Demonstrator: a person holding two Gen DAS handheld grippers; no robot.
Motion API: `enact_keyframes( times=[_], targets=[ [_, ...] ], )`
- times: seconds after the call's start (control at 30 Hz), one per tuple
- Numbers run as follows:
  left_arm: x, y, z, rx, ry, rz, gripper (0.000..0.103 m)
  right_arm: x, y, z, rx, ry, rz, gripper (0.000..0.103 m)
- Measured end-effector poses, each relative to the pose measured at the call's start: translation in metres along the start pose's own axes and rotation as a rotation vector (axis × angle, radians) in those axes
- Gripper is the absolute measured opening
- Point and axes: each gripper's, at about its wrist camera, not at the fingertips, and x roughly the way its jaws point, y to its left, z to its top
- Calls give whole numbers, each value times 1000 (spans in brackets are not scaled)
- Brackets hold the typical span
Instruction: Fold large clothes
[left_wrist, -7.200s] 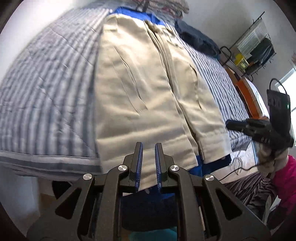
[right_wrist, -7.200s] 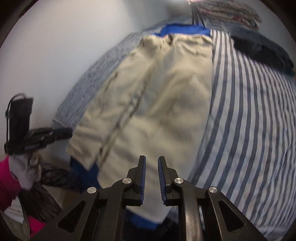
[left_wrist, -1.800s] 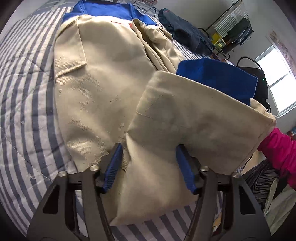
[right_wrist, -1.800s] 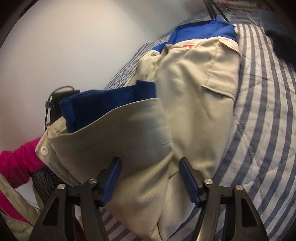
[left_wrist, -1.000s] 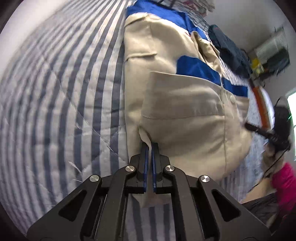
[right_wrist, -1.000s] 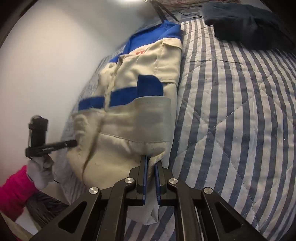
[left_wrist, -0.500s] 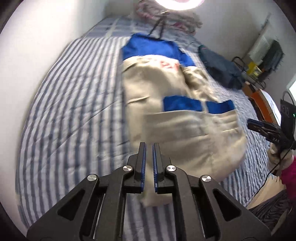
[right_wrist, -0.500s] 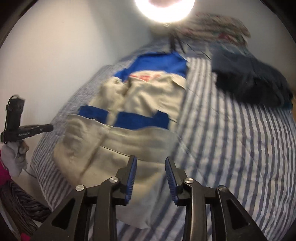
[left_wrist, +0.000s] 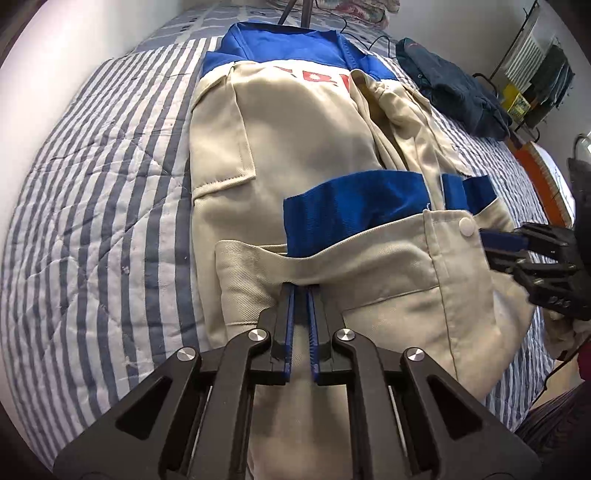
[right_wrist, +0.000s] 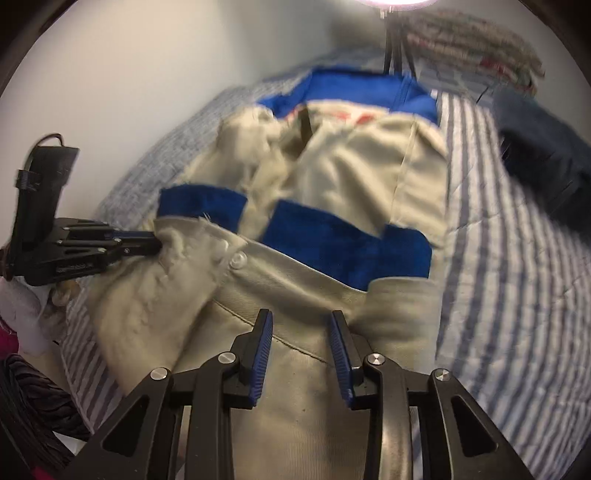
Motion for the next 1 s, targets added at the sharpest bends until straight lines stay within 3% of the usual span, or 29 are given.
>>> enact_keyframes(
  times=[0.17, 0.27, 0.37, 0.47, 0.57, 0.6, 0.67, 0.73, 0.87, 1.0],
  targets=[
    [-11, 4, 11, -1, 16, -13, 8, -8, 2, 8, 18, 21, 16, 31],
    [-30, 9, 26, -5, -24, -21, 8, -33, -4, 18, 56, -41, 54, 31],
    [-44, 19, 49, -26, -64, -23, 8, -55, -9, 34, 62, -107, 38, 37],
    [-52, 26, 75, -38, -96, -19, 9, -77, -19, 55, 69, -182, 12, 50],
    [-55, 30, 107, -18, -128, -5, 10, -89, -32, 82, 53, -223, -23, 51],
    [-54, 33, 116, -16, -136, 0, 10, -89, -37, 90, 53, -230, -32, 51],
    [-50, 37, 139, -24, -154, -3, 24, -87, -48, 107, 51, -241, -53, 51],
    [-45, 43, 164, -41, -183, -15, 30, -86, -63, 126, 72, -250, -50, 51],
    [-28, 55, 207, -48, -214, 3, 30, -69, -100, 167, 138, -269, -14, 51],
    [2, 76, 248, -95, -203, -14, 33, -35, -128, 208, 145, -254, -17, 63]
  ],
)
